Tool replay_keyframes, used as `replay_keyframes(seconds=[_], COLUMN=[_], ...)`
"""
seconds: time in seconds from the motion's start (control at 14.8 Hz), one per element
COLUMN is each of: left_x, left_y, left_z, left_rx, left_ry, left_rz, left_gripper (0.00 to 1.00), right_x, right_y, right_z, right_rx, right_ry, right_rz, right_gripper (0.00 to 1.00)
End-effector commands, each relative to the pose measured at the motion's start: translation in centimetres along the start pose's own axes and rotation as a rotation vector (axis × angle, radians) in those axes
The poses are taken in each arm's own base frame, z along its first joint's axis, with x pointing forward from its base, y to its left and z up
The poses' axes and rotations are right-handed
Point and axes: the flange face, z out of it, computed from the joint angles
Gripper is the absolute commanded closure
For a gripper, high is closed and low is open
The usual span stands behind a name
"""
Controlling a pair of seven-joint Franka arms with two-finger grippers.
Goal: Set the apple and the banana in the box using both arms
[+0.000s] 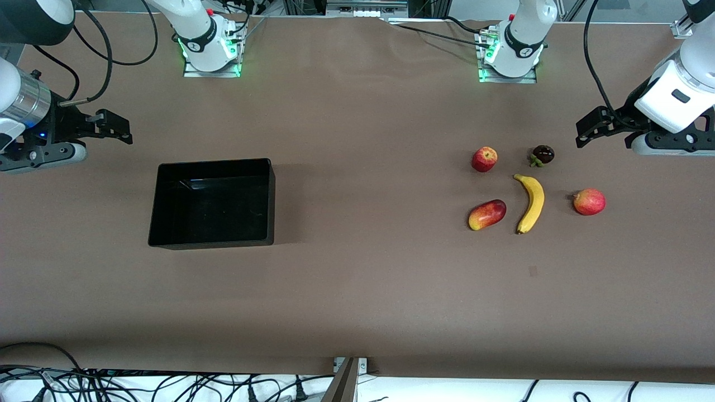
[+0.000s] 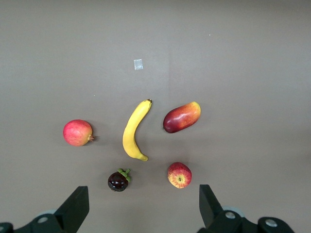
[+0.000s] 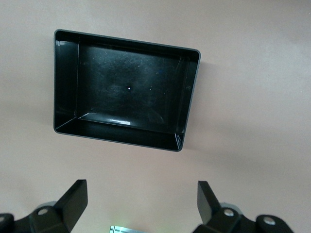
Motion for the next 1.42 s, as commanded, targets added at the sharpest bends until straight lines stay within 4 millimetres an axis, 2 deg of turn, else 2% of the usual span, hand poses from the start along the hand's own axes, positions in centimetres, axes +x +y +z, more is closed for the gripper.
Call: replay_keyframes(seconds=[0.0, 0.34, 0.47, 0.61, 0.74, 0.81, 1.08, 1.35], left_x=[-0.1, -0.1, -0.1, -0.2, -0.3, -0.3, -0.5, -0.6], left_y=[0.0, 0.1, 0.1, 0.0, 0.1, 0.1, 0.1, 0.2], left_z=[-0.1, -0.1, -0.1, 0.0, 0.0, 0.0, 0.2, 0.1], left_rx=[0.025, 0.025, 0.025, 0.025, 0.026, 0.026, 0.029, 0.029], left_ry=[0.006, 0.008, 0.009, 0.004, -0.003, -0.003, -0.026, -0.027], left_rz=[0.012, 0.014, 0.012, 0.010, 0.010, 0.010, 0.010, 0.012], left_gripper=[0.00, 0.00, 0.00, 0.00, 0.00, 0.00, 0.00, 0.00], right_x=[-0.1, 0.3, 1.1, 3.1, 4.5, 4.7, 5.1, 4.4], right_y=[0.0, 0.0, 0.2, 0.9, 3.2, 4.6, 7.4, 8.3], right_z=[-0.6, -0.7, 0.9, 5.1, 10.2, 12.7, 21.4, 28.3], right_rx=[-0.013, -0.018, -0.036, -0.047, -0.048, -0.047, -0.040, -0.024], right_ry=[-0.028, -0.024, -0.051, -0.084, -0.078, -0.066, -0.024, -0.001], right_rz=[0.016, 0.009, 0.015, 0.025, 0.053, 0.063, 0.050, 0.089], right_gripper=[0.00, 0.00, 0.00, 0.00, 0.00, 0.00, 0.00, 0.00])
